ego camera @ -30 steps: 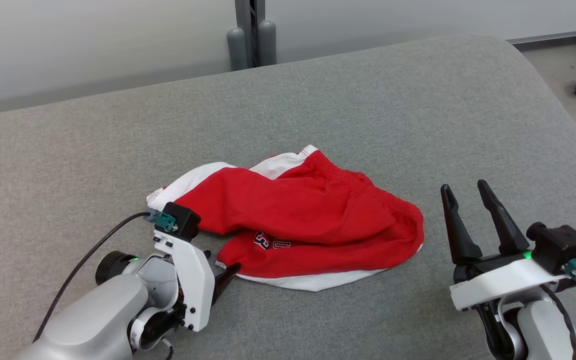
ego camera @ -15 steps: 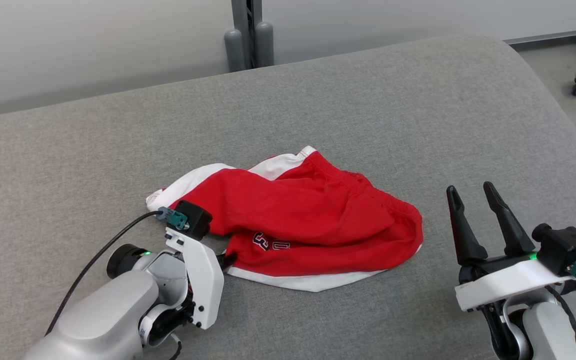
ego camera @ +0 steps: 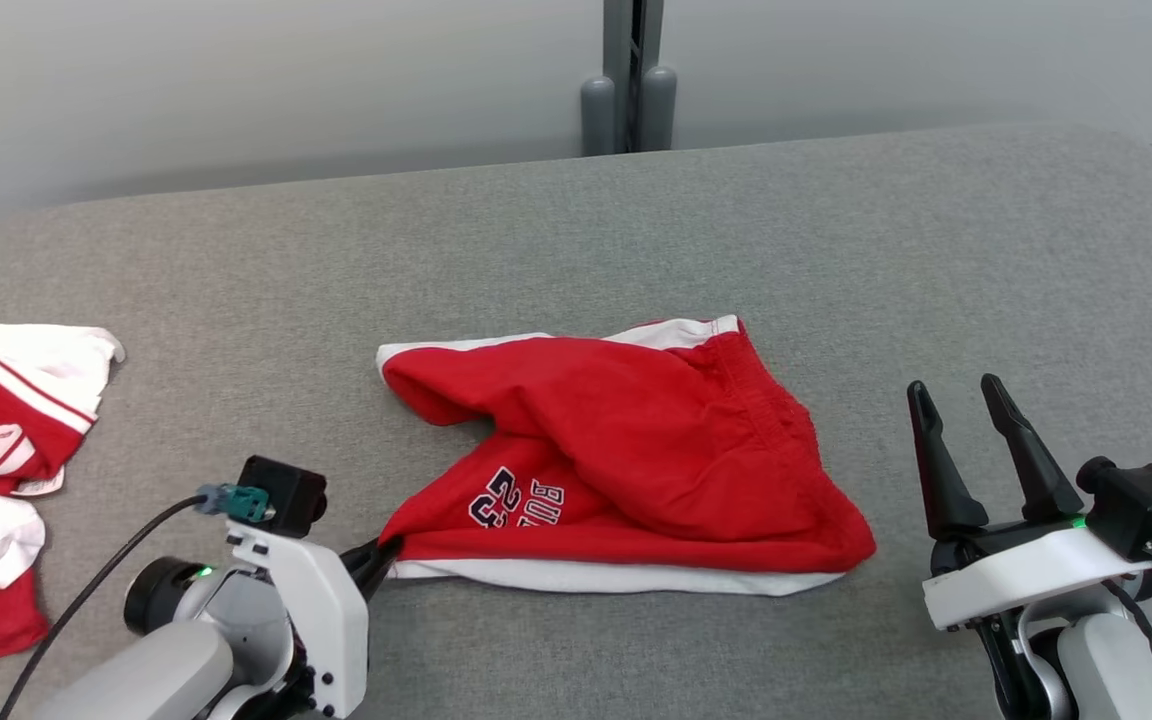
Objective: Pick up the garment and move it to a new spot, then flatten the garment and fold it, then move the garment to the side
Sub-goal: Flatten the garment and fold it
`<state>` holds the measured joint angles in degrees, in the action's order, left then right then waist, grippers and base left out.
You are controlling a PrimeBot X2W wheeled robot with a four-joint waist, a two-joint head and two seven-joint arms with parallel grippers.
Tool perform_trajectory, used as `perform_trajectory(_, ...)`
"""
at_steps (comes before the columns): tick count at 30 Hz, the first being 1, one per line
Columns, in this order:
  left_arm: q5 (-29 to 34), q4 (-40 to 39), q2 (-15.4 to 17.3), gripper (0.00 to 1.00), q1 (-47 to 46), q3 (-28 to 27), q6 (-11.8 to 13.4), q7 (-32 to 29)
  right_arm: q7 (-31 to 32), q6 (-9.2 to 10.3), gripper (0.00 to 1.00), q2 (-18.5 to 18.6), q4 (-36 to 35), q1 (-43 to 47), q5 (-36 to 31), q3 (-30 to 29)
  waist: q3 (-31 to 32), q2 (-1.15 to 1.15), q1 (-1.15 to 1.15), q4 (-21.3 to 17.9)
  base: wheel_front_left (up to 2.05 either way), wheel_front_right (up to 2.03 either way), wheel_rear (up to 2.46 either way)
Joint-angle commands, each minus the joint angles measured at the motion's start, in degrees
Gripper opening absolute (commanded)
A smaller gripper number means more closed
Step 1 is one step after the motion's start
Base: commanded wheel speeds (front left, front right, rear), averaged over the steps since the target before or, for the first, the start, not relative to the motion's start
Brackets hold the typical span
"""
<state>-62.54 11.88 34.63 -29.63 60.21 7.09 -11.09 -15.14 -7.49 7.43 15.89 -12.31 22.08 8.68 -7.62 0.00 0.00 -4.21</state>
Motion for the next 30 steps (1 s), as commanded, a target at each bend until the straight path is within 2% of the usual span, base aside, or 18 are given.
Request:
perform_trajectory(1, -0.34, -1.01, 0.81, 0.00, 1.05, -0.52, 0.85, 0.43, 0.00, -0.01, 1.00, 0.57, 0.21, 0.46, 0.12, -0.22, 0.33, 0.00, 0.00, 1.11, 0.00, 0.00, 0.00)
perform_trajectory(7, -2.24, -5.00, 3.72, 0.00, 5.58, -1.01, 3.89, 0.78, 0.00, -0.01, 1.00, 0.99, 0.72, 0.66, 0.32, -0.21, 0.83, 0.00, 0.00, 2.44, 0.00, 0.00, 0.00)
perform_trajectory(10, -3.08, -5.75, 3.79, 0.00, 7.28, -1.10, 4.73, 1.20, 0.00, -0.01, 1.00, 1.14, 0.86, 0.79, 0.38, -0.26, 1.27, 0.00, 0.00, 2.72, 0.00, 0.00, 0.00)
perform_trajectory(11, -3.34, -5.79, 3.90, 0.37, 7.67, -1.23, 5.01, 1.48, 0.00, -0.01, 1.00, 1.20, 0.89, 0.84, 0.42, -0.24, 1.41, 0.00, 0.00, 2.78, 0.00, 0.00, 0.00)
perform_trajectory(12, -3.46, -5.89, 3.94, 1.00, 7.94, -1.25, 5.17, 1.58, 0.00, -0.01, 1.00, 1.26, 0.95, 0.89, 0.45, -0.22, 1.56, 0.00, 0.00, 2.83, 0.00, 0.00, 0.00)
perform_trajectory(16, -3.97, -6.53, 4.13, 1.00, 8.76, -2.69, 5.24, 3.73, 0.00, -0.01, 1.00, 1.21, 1.10, 0.93, 0.52, 0.22, 2.18, 0.00, 0.00, 2.84, 0.00, 0.00, 0.00)
perform_trajectory(20, -4.08, -7.26, 6.13, 1.00, 9.48, -5.39, 6.15, 7.46, 0.00, -0.01, 1.00, 1.16, 0.93, 1.07, 0.69, 0.32, 2.81, 0.00, 0.00, 2.81, 0.00, 0.00, 0.00)
perform_trajectory(26, -0.47, -8.51, 8.40, 1.00, 9.36, -11.07, 9.40, 19.21, 0.00, -0.01, 1.00, 1.55, -0.91, 0.78, 0.86, -0.03, 3.89, 0.00, 0.00, 2.86, 0.00, 0.00, 0.00)
perform_trajectory(28, 1.16, -8.51, 8.25, 1.00, 9.69, -12.42, 10.44, 22.84, 0.00, -0.01, 1.00, 1.71, -1.97, 0.53, 1.01, -0.05, 4.34, 0.00, 0.00, 2.85, 0.00, 0.00, 0.00)
perform_trajectory(30, 2.58, -8.62, 7.55, 1.00, 10.03, -14.37, 10.22, 25.11, 0.00, -0.01, 1.00, 1.92, -3.20, 0.50, 1.12, -0.22, 4.63, 0.00, 0.00, 2.87, 0.00, 0.00, 0.00)
